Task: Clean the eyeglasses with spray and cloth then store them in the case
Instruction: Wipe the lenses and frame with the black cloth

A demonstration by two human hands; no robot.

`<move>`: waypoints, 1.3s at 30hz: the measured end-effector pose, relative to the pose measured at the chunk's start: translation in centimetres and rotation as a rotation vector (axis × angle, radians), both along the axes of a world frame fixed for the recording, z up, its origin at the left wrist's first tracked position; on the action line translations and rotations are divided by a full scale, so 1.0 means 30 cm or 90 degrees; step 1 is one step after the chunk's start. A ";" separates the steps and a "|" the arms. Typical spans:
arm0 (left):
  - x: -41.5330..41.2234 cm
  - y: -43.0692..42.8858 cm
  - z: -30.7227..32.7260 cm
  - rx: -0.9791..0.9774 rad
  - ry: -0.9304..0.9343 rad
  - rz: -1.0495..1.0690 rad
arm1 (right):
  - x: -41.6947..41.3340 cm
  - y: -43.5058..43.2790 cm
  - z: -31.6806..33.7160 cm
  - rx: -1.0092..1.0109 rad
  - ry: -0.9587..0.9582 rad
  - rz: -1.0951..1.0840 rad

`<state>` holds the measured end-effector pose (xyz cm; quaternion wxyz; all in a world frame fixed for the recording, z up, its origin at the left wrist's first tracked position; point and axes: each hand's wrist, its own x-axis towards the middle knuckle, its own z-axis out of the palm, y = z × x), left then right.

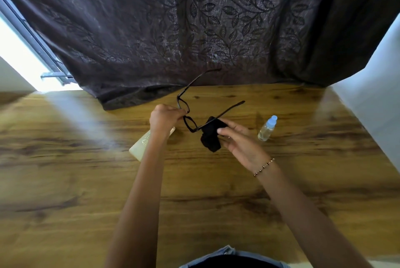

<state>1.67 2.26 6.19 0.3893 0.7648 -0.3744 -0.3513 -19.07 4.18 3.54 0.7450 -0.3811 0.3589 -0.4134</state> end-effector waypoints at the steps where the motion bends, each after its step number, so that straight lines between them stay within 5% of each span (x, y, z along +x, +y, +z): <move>1: 0.000 -0.002 0.001 0.003 0.001 0.004 | 0.005 0.002 0.000 -0.010 0.007 0.014; 15: -0.038 0.037 -0.017 0.049 -0.136 -0.118 | 0.057 -0.031 0.069 -0.060 0.074 -0.082; 18: -0.030 0.074 -0.006 -0.097 -0.277 -0.194 | 0.041 -0.045 0.077 -0.032 0.034 -0.095; 22: -0.044 0.133 0.040 -0.229 -0.175 -0.374 | 0.027 -0.062 0.086 -0.015 0.005 -0.107; 27: -0.061 0.135 0.058 -0.306 -0.290 -0.349 | 0.038 -0.072 0.089 -0.015 -0.006 -0.115; 34: -0.050 0.127 0.058 -0.320 -0.469 -0.295 | 0.034 -0.044 0.061 -0.251 0.360 -0.319; 39: -0.070 0.121 0.040 -0.325 -0.580 -0.332 | 0.066 -0.016 0.102 -0.609 0.509 -0.468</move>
